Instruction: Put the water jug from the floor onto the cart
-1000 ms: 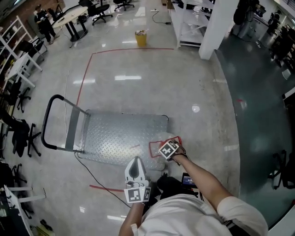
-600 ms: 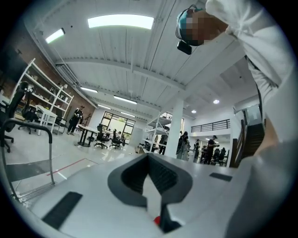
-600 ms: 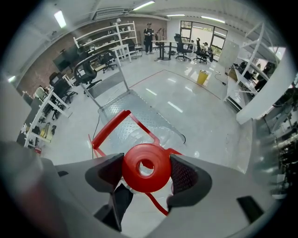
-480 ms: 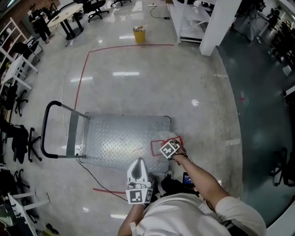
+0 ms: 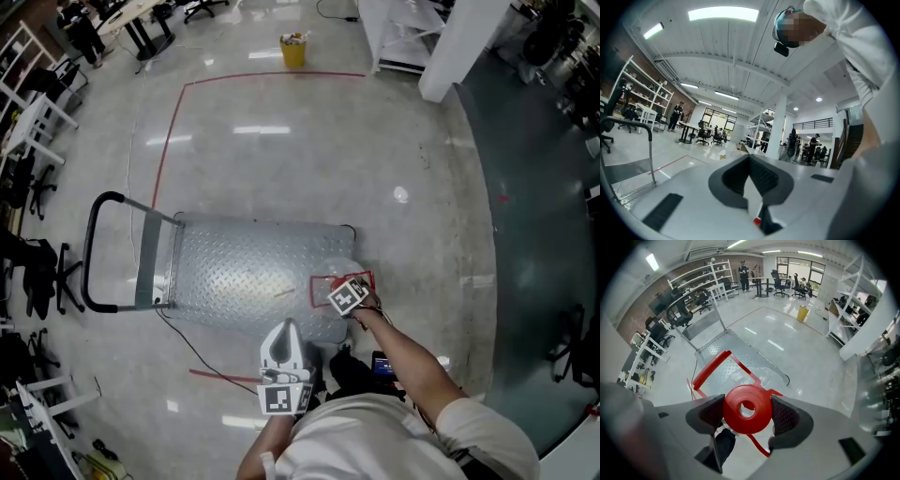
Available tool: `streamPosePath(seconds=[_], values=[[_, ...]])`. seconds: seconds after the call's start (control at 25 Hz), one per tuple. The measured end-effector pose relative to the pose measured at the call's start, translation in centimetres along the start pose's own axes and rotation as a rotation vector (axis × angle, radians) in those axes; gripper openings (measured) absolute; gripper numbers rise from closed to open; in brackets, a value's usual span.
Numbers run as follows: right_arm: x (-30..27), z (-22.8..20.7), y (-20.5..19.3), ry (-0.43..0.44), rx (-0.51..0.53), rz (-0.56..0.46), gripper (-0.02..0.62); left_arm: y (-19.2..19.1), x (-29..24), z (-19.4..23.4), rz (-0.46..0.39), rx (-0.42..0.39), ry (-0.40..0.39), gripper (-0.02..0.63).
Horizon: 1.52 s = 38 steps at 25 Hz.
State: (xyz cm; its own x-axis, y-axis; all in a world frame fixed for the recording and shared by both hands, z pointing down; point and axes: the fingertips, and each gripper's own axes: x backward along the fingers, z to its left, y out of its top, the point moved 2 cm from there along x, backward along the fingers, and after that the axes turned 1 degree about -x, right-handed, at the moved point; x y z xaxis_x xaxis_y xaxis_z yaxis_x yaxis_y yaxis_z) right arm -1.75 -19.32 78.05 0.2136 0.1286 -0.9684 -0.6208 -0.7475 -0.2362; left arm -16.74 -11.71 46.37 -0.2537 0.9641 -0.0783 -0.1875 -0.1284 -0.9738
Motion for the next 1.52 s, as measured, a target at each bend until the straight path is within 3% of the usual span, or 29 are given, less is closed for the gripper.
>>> streamPosePath(seconds=[0.4,1.12,1.52], values=[[-3.1,0.2,-0.6,0.000,-0.019,0.018,0.304,-0.8,0.7,1.2,0.027,-0.019,0.013,0.003],[-3.5,0.2,-1.2,0.017,-0.009,0.004,0.304,-1.8,1.4,0.8,0.037,0.003,0.012,0.003],[-2.8,0.8,-0.3,-0.015,0.065,-0.017,0.304,-1.3,2.3,1.8,0.029,-0.002,0.024,0.003]])
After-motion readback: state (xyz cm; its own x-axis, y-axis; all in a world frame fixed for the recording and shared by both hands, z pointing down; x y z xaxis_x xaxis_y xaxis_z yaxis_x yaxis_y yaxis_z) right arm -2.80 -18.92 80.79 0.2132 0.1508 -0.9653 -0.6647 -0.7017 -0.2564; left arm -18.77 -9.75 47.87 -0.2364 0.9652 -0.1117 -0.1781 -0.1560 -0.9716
